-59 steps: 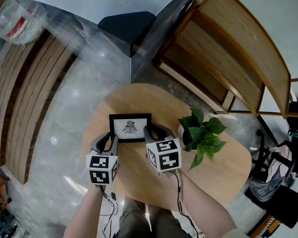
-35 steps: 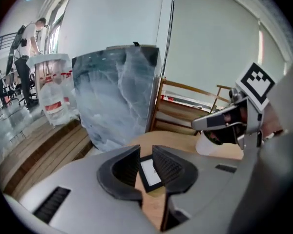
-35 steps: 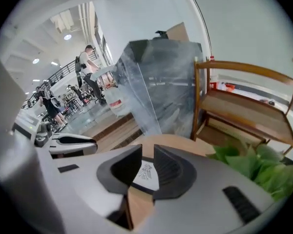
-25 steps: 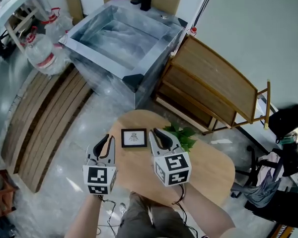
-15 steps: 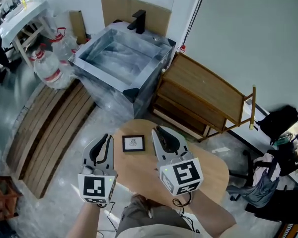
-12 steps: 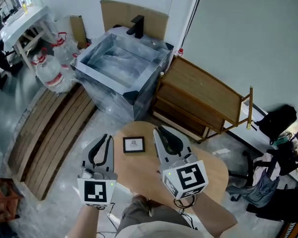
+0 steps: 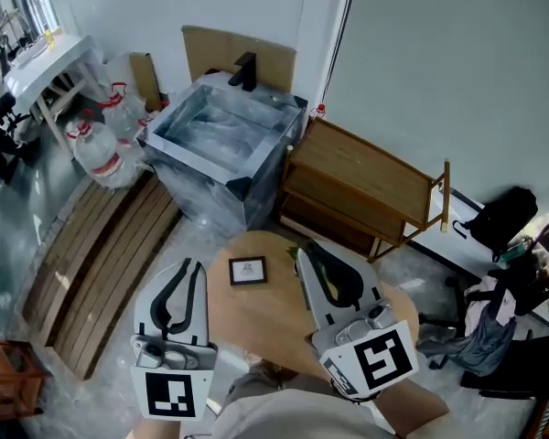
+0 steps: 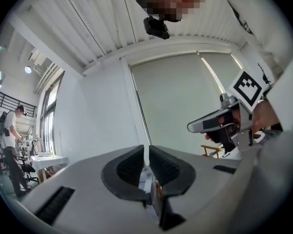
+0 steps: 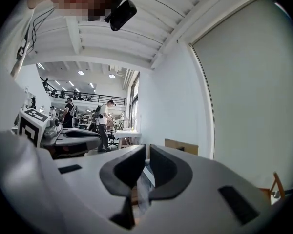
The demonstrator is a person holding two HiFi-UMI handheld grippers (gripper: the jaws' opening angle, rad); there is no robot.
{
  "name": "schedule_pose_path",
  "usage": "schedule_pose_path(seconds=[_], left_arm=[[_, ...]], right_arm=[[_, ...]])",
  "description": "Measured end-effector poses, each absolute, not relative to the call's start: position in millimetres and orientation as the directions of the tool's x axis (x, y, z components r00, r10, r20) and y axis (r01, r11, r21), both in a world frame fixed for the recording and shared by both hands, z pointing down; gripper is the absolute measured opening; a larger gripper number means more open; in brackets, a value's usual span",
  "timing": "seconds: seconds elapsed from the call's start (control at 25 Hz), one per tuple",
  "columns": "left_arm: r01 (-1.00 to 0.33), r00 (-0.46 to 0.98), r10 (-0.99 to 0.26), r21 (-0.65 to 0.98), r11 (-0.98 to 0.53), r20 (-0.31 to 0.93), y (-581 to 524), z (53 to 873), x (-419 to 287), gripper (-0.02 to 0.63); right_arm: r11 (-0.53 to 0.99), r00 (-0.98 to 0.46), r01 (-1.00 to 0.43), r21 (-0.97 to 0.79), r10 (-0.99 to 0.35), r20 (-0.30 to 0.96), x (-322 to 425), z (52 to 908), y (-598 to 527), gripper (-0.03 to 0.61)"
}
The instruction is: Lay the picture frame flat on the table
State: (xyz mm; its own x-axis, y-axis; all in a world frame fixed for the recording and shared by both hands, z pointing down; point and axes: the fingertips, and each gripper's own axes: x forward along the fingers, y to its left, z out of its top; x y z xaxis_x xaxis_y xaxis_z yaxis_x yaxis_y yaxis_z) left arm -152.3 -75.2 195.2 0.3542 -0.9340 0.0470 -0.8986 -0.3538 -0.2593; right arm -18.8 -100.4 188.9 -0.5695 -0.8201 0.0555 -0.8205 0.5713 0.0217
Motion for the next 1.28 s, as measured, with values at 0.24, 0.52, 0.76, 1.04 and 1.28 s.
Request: schedule_pose_path(seconds=[0.24, 0.52, 0.76, 1.04, 1.28], left_arm=[[-0.885, 0.387, -0.922, -0.282, -0.371, -0.003, -48.7, 170.5, -139.3, 0.032], [-0.882, 0.404, -0.915, -0.267, -0.389, 0.002, -33.4, 170.0, -131.0, 0.032], [-0.878, 0.411, -0.912, -0.269, -0.397, 0.003, -38.5, 169.6, -129.1, 0.032], [-0.875, 0.415, -0.91, -0.274, -0.399, 0.0, -42.5, 168.2, -123.8, 0.032], [-0.873, 0.416, -0.909, -0.275, -0.402, 0.007, -46.7, 169.5, -122.8, 0.032]], right_arm=[[0.587, -0.586, -0.807, 0.066, -0.81, 0.036, -18.9, 162.2, -67.6, 0.015], [0.585, -0.586, -0.809, 0.059, -0.811, 0.002, -20.8, 144.7, -51.5, 0.012], [0.603, -0.604, -0.794, 0.082, -0.797, 0.013, -19.6, 149.5, -50.5, 0.005], [0.622, -0.625, -0.777, 0.092, -0.781, 0.003, -20.4, 148.9, -51.1, -0.002], [0.617, -0.618, -0.785, 0.062, -0.786, -0.002, -20.9, 145.7, -57.4, -0.002]])
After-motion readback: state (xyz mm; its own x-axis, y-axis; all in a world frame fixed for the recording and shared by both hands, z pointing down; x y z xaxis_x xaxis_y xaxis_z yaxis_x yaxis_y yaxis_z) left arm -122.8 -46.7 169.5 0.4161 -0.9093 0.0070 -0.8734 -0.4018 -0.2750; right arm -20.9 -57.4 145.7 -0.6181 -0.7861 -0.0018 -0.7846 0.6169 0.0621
